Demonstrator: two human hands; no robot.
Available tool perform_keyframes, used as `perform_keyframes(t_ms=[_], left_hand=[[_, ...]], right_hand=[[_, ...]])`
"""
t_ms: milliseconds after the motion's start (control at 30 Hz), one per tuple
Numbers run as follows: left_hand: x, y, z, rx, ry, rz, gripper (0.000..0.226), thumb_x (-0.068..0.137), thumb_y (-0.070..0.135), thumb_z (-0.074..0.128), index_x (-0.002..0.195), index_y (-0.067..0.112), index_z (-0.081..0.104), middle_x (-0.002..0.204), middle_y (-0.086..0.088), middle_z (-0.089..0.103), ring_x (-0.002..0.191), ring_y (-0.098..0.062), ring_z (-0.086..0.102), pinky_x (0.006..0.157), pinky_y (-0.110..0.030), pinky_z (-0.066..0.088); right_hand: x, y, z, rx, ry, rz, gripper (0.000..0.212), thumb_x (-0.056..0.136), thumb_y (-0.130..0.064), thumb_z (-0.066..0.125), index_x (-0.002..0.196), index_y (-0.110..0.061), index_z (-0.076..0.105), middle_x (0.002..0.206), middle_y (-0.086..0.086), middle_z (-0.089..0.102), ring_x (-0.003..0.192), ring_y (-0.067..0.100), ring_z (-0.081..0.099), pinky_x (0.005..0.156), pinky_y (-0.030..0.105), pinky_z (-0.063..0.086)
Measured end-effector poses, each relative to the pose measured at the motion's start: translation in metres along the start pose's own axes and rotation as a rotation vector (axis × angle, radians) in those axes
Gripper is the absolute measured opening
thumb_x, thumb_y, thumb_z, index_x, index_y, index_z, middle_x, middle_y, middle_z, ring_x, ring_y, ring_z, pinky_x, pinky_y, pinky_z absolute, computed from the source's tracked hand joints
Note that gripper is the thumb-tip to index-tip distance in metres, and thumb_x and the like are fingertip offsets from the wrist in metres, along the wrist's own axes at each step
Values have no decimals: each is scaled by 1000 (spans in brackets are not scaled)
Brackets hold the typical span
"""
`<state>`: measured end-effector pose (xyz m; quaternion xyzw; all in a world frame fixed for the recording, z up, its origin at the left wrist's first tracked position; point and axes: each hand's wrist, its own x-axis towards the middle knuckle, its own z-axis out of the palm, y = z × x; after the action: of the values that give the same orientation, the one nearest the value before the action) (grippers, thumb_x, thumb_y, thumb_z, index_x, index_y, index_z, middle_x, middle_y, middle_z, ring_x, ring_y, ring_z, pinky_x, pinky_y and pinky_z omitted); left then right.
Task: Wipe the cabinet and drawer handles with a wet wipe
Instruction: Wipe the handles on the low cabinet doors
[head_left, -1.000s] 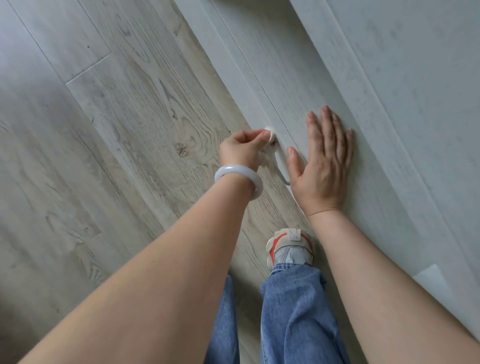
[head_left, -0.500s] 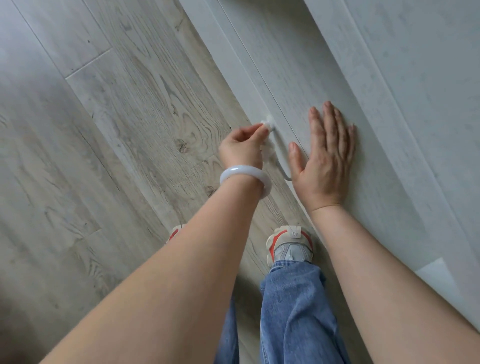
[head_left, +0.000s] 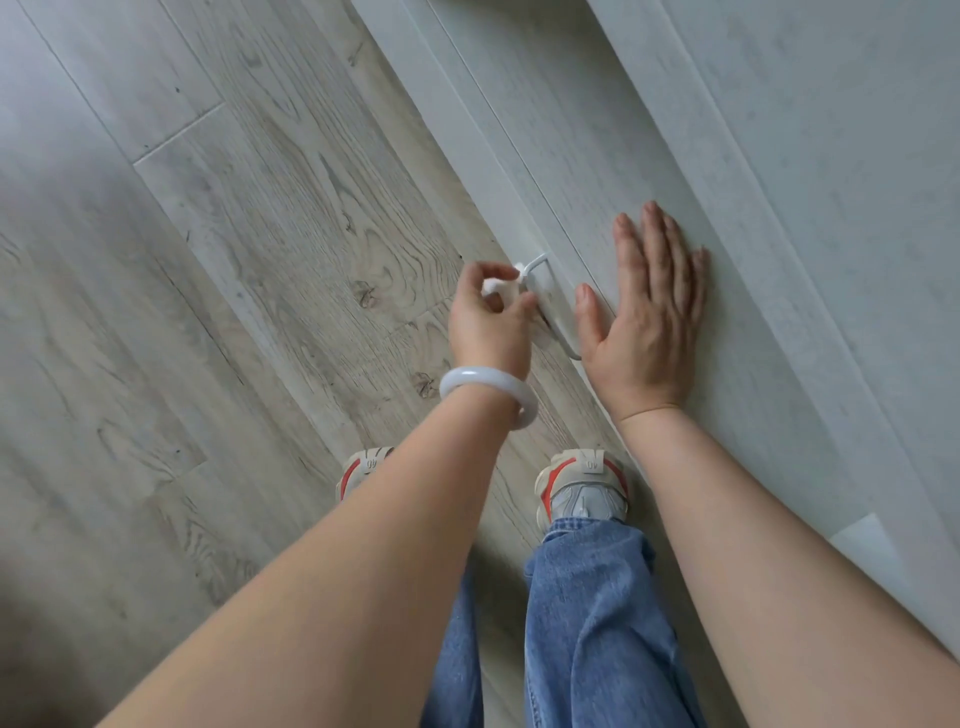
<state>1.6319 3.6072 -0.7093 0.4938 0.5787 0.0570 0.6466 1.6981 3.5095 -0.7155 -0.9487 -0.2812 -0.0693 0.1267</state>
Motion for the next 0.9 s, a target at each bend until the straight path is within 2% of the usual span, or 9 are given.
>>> perform_keyframes(t_ms=[133, 300, 367, 433, 500, 567, 667, 767, 900], left_hand=[[-4, -8, 5, -88, -28, -62, 39, 82, 0, 64, 89, 38, 62, 82, -15, 57, 73, -27, 59, 75, -56, 55], [-18, -25, 11, -147, -98, -159, 37, 85, -4, 63, 99, 30, 59, 81, -12, 51, 76, -25, 57, 80, -58, 53], [-11, -18, 9, -147, -80, -133, 37, 84, -4, 64, 106, 27, 58, 84, -12, 52, 79, -25, 58, 83, -58, 54], [3, -7, 6, -161, -16, -121, 40, 84, -2, 65, 114, 23, 56, 83, -6, 55, 82, -24, 62, 86, -53, 55], [13, 2, 6, -180, 22, -154, 46, 85, 1, 66, 124, 20, 52, 88, -1, 55, 89, -24, 64, 90, -48, 54], [10, 0, 7, -210, -13, -215, 54, 84, 4, 67, 132, 20, 46, 102, -5, 57, 100, -27, 65, 93, -49, 52], [-1, -17, 2, -138, -120, -284, 44, 83, 8, 69, 121, 14, 48, 114, -17, 60, 101, -33, 66, 92, -51, 52], [-4, -19, -7, -17, -233, -225, 21, 85, 2, 66, 103, 9, 59, 95, -15, 66, 98, -36, 67, 89, -52, 54], [16, -1, -12, -41, -130, -153, 17, 90, 1, 59, 101, 12, 67, 89, -3, 69, 92, -25, 67, 93, -46, 53]], right_hand=[[1, -1, -2, 29, -2, -3, 51, 89, -34, 55, 128, -1, 58, 133, 21, 56, 126, 31, 47, 114, 14, -8], [1, -1, -2, 14, -19, -2, 49, 88, -34, 57, 126, -2, 59, 130, 21, 58, 121, 33, 54, 112, 12, -10], [1, -1, -2, 13, -11, -3, 49, 89, -34, 57, 126, -2, 59, 131, 20, 58, 122, 32, 53, 113, 13, -9], [0, -1, -2, 17, -8, -6, 51, 91, -36, 53, 129, -3, 57, 135, 19, 55, 126, 31, 50, 114, 14, -9], [0, 0, -2, 10, -16, -9, 53, 92, -38, 51, 132, -3, 54, 138, 18, 53, 129, 31, 48, 114, 15, -9], [0, -1, -2, 8, -14, -7, 51, 91, -36, 54, 130, -3, 56, 135, 19, 55, 126, 31, 49, 114, 15, -9], [1, -2, -2, 30, -5, 2, 50, 88, -34, 57, 127, -2, 59, 131, 21, 57, 123, 32, 51, 113, 12, -9], [1, -1, -2, 13, -14, -2, 51, 91, -36, 54, 130, -3, 56, 135, 19, 55, 126, 31, 49, 113, 13, -9], [0, 0, -3, 15, -17, -5, 52, 92, -37, 51, 131, -2, 56, 136, 20, 54, 127, 32, 49, 114, 15, -9]])
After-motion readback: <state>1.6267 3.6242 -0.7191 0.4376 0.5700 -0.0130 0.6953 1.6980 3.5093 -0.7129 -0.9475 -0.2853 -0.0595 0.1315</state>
